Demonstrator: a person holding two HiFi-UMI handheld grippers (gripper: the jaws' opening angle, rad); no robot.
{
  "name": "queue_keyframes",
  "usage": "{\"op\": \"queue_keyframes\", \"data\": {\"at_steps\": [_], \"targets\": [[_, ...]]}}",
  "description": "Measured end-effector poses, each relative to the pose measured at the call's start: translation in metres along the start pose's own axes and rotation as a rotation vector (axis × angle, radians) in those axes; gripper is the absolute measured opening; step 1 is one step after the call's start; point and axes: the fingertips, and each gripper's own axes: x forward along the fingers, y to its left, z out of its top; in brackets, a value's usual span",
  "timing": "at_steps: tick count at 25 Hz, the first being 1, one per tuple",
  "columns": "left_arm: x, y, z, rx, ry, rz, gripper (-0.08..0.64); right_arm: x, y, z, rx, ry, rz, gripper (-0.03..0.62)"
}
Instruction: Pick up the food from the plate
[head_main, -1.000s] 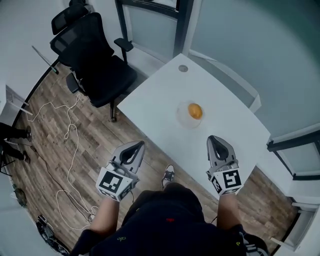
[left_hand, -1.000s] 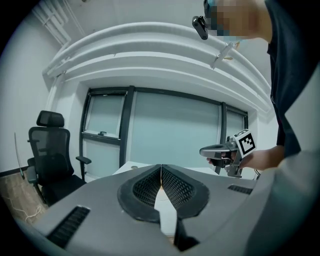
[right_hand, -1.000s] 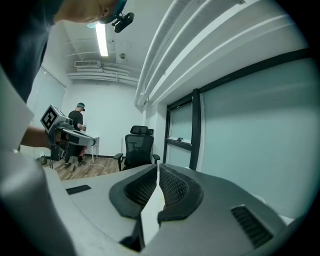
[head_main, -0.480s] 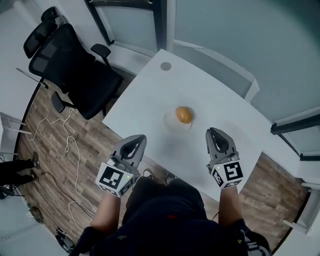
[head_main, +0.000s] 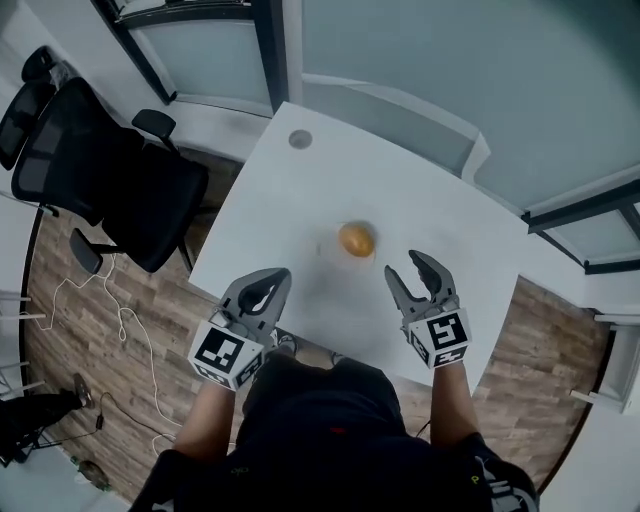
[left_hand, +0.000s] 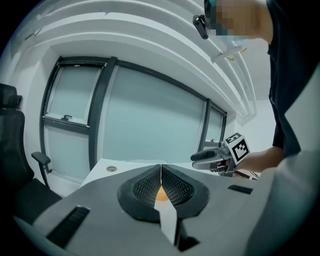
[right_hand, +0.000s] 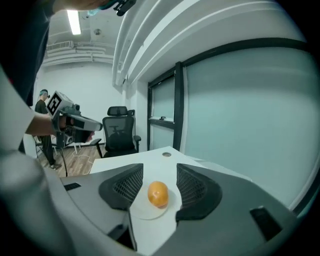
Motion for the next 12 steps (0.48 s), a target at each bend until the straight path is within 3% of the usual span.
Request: {"op": "queue_keyframes", "data": {"at_steps": [4,12], "targets": [[0.002,0.026,-0.006,-0.026,0.014,-0.017,0.023,0.042,0.007,-0.018,-0.043,0.101,0.032,0.254],[0.002,0.058,-0.03,-0.077,0.052,0.007,0.023,0.112,0.003,-0.072,-0.032,0.267,0.099,0.337]]}}
